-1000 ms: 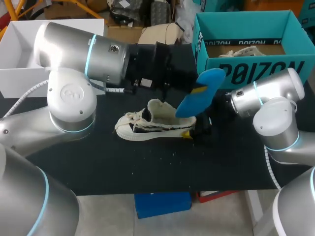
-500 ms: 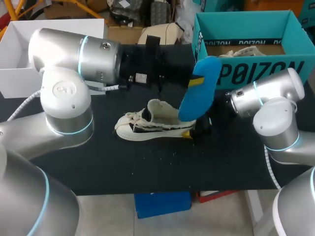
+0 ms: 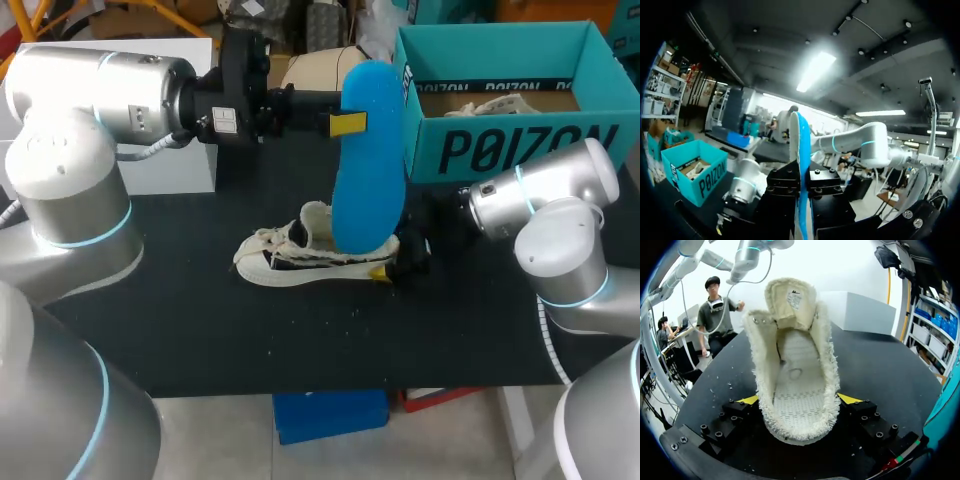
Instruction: Take the shoe out of the shoebox, open the shoe tongue, remove and reinsert the insole, then place the shoe into the shoebox
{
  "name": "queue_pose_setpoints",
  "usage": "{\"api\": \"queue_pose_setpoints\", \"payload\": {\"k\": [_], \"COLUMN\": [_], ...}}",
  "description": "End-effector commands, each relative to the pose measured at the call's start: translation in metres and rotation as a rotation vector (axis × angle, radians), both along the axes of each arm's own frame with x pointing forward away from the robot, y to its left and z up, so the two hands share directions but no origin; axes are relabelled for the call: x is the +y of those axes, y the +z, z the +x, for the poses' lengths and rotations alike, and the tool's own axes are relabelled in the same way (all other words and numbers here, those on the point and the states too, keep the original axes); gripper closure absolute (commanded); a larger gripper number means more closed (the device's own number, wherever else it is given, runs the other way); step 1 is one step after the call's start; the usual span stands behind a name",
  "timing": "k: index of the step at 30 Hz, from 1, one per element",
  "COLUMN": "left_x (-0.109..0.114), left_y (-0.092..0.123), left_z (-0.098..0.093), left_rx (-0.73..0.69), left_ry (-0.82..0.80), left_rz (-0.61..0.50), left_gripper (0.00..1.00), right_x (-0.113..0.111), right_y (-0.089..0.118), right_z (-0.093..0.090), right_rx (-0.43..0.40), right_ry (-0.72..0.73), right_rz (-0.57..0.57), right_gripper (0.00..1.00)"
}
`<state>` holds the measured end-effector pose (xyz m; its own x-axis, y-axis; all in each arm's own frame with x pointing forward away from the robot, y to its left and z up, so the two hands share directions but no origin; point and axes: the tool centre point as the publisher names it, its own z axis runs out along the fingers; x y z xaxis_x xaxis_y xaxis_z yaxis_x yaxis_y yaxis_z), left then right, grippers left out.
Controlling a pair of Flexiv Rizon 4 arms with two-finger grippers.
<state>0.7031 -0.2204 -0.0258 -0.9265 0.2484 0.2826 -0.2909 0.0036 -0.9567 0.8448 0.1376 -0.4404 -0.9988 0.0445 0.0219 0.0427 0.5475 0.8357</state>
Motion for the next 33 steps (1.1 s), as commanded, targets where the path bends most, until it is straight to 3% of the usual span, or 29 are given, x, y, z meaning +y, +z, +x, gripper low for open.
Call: {"api": "queue_pose_setpoints", "payload": {"k": [1, 14, 28, 29, 30, 31, 33], "left_x": [0.007, 0.009, 0.009, 0.009, 0.009, 0.009, 0.009], "left_y": [0.018, 0.055, 0.059, 0.059, 0.059, 0.059, 0.059], "left_z": [0.001, -0.012, -0.014, -0.014, -0.014, -0.014, -0.014], "left_rx": [0.031, 0.159, 0.192, 0.192, 0.192, 0.192, 0.192], "left_ry": [-0.047, -0.114, -0.112, -0.112, -0.112, -0.112, -0.112], "left_rz": [0.020, 0.032, 0.012, 0.012, 0.012, 0.012, 0.012], "left_gripper": [1.00, 1.00, 1.00, 1.00, 1.00, 1.00, 1.00], "right_x": [0.002, 0.002, 0.002, 0.002, 0.000, -0.002, -0.009], "right_y": [-0.002, -0.002, -0.002, -0.002, 0.001, 0.004, 0.010], "right_z": [0.001, 0.001, 0.001, 0.001, 0.003, 0.006, 0.012], "right_rx": [0.001, 0.001, 0.001, 0.001, -0.007, -0.015, -0.036], "right_ry": [-0.002, -0.002, -0.002, -0.002, 0.006, 0.014, 0.032], "right_rz": [-0.002, -0.002, -0.002, -0.002, -0.017, -0.028, -0.073], "right_gripper": [1.00, 1.00, 1.00, 0.89, 0.64, 0.00, 0.00]}}
